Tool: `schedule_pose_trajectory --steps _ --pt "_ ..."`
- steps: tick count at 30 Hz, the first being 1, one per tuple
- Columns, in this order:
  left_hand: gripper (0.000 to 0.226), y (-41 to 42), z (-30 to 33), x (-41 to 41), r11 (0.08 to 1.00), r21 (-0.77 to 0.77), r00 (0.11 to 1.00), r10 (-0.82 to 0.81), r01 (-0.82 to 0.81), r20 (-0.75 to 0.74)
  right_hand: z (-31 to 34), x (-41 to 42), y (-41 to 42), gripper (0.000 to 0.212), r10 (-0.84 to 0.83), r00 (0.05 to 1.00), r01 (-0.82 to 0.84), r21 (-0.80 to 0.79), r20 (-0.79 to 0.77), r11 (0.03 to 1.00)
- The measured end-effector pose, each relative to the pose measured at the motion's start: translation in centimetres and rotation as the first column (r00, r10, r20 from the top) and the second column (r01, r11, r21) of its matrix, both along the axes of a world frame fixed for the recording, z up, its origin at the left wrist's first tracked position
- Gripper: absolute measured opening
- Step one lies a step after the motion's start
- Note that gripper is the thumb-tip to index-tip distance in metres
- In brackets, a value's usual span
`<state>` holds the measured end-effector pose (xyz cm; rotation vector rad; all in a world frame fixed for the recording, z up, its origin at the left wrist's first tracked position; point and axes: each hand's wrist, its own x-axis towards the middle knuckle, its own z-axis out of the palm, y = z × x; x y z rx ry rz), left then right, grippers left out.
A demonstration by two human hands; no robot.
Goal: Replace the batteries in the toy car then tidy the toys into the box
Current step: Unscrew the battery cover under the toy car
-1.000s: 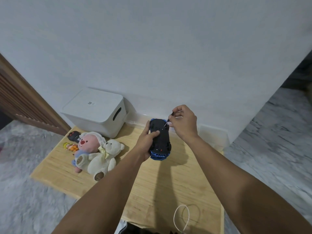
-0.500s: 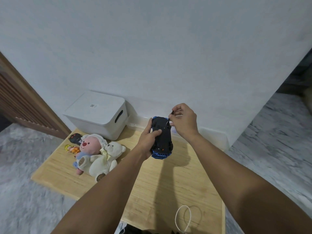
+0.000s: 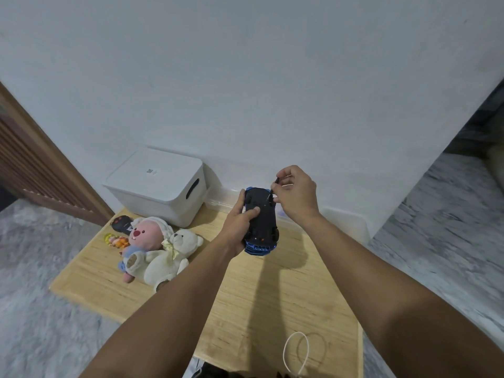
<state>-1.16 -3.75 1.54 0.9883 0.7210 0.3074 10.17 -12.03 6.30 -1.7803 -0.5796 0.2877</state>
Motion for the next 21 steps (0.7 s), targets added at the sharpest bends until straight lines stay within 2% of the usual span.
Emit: schedule_pose_trajectory --steps 5,11,15,21 --pt "0.060 0.03 0.01 0.07 1.000 0.007 1.000 0.002 -0.002 0.008 0.06 0.13 -0.05 0.015 0.019 1.000 -0.018 -0.007 0.024 1.000" --pt "0.041 0.19 -0.16 0.19 0.998 0.065 0.999 0.004 -0.007 0.037 0.10 0.44 0.03 0.016 0.000 0.999 0.000 -0.001 0.043 1.000" --pt "0.026 0.30 0.09 0.34 0.990 0.134 0.999 0.038 -0.039 0.007 0.10 0.42 0.08 0.017 -0.007 0.999 0.006 0.008 0.043 1.000" --pt "0.026 0.30 0.15 0.65 0.992 0.097 0.997 0.078 -0.075 -0.023 0.36 0.18 0.13 0.016 0.003 0.998 -0.004 0.021 0.061 1.000"
